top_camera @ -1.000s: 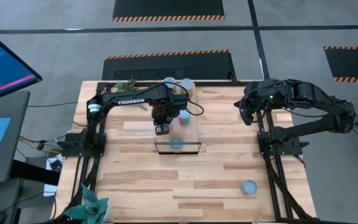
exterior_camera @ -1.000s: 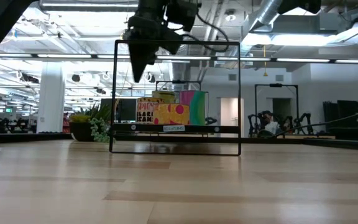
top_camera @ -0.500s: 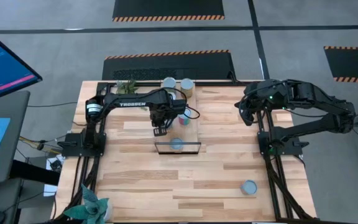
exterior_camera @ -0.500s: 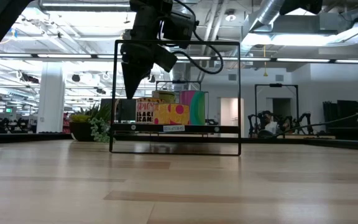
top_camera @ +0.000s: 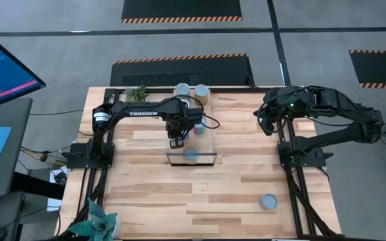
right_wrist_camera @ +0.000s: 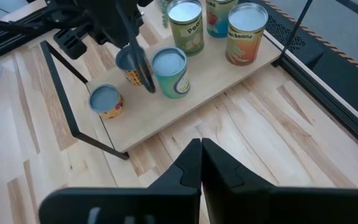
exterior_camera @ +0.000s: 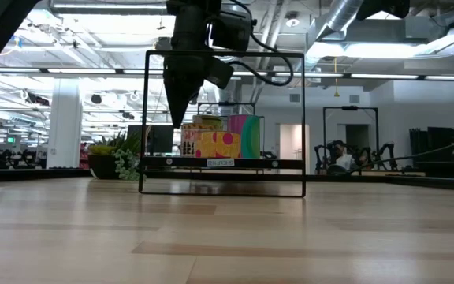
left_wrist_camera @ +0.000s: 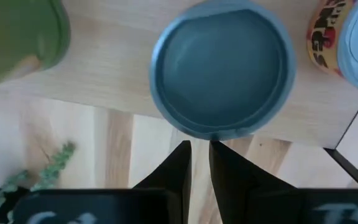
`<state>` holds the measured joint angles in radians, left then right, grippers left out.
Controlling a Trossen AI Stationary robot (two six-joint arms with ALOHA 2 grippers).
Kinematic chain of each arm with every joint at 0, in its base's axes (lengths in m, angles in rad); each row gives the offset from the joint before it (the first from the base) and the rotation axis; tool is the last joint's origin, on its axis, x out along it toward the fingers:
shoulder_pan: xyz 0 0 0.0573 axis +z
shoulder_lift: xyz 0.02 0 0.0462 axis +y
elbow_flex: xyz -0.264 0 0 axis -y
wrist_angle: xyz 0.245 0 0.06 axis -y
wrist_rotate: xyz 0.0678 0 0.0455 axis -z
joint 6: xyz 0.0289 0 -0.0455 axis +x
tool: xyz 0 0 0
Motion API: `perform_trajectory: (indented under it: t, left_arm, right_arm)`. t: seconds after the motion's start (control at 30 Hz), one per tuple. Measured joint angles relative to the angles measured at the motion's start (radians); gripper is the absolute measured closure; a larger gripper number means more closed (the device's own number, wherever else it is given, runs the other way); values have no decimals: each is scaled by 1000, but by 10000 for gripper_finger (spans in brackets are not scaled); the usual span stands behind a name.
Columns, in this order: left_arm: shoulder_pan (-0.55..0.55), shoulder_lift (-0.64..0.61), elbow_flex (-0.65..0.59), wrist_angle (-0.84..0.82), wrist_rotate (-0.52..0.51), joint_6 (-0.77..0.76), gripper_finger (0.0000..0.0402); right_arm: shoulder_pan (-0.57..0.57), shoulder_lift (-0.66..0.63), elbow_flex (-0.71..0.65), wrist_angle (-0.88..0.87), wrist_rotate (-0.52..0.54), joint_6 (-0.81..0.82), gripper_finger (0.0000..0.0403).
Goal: Pick and place cans onto a shelf
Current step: Adjust the cans on the shelf
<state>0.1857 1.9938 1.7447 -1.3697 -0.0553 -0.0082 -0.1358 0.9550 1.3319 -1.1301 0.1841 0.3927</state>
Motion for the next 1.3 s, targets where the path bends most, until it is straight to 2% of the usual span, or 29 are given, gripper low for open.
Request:
perform_trajectory:
  t: [0.2,0.43,0.5,0.7,0.77,1.0,1.3]
  left_arm:
    - [-4,-17,3,-14,-7,1,356]
    - [25,-62,19,-17,-182,35,356]
    - [37,-58,17,-15,-204,41,356]
    - [48,-44,10,43,-185,36,356]
    - [48,-42,-18,93,-167,29,356]
    - [31,-27,-81,111,-132,-15,356]
    - [-10,-27,-73,156,-92,-49,356]
  right_arm:
    - [0,0,0,0,0,0,382]
    - [0,0,0,0,0,1,377]
    - [0,0,0,0,0,1,377]
    - [0,0,0,-11,0,2,381]
    - [0,0,0,-23,0,2,382]
    - [0,0,0,-26,0,2,377]
    - [0,0,0,-27,0,0,382]
